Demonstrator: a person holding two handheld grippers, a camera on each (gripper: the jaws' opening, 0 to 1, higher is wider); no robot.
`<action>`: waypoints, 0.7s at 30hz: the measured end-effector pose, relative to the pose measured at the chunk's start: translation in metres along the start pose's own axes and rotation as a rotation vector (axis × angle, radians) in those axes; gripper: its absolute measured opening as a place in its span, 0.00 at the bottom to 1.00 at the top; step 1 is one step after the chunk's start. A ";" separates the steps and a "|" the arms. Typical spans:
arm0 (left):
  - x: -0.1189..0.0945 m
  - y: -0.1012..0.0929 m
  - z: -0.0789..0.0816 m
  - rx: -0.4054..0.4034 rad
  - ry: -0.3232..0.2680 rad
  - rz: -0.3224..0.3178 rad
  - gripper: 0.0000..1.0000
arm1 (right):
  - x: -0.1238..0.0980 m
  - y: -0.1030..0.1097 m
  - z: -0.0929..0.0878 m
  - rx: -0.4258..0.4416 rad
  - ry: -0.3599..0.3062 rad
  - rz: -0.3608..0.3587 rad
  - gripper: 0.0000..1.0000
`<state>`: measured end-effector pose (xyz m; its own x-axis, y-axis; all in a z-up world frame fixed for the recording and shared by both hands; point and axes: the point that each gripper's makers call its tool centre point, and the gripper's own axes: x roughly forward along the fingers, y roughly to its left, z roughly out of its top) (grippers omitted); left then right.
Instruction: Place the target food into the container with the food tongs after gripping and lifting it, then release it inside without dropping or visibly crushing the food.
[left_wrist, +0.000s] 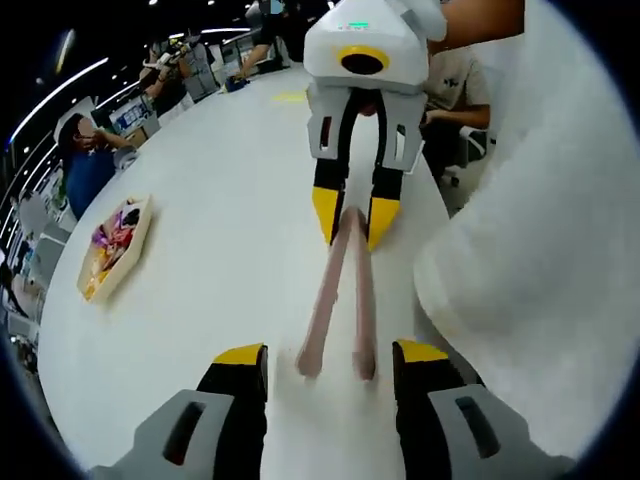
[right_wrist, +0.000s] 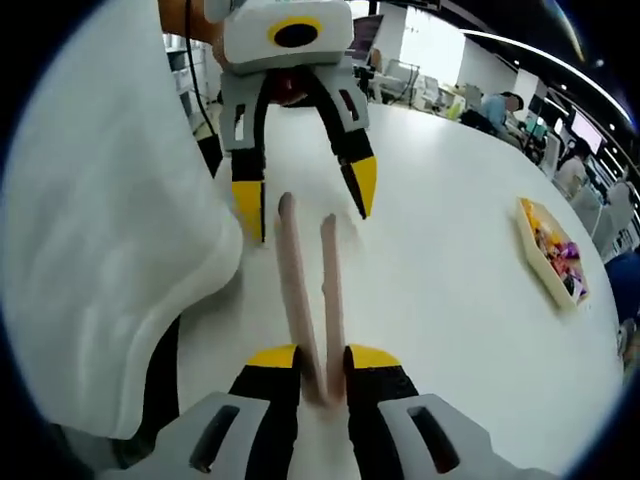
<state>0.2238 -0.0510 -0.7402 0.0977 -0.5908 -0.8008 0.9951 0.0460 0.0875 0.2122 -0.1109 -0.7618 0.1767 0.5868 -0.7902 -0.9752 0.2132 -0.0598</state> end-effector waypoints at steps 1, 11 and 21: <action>0.000 0.000 0.005 0.012 -0.016 0.000 0.49 | 0.000 0.000 0.000 -0.001 0.000 0.002 0.18; 0.013 -0.014 -0.002 0.065 0.049 -0.048 0.34 | -0.011 0.011 -0.011 0.019 0.006 0.010 0.21; 0.010 -0.002 0.001 0.082 0.055 -0.019 0.23 | -0.017 -0.009 -0.010 0.042 -0.006 -0.050 0.14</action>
<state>0.2224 -0.0577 -0.7480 0.0821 -0.5460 -0.8338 0.9924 -0.0323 0.1189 0.2163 -0.1302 -0.7541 0.2261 0.5794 -0.7831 -0.9587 0.2749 -0.0734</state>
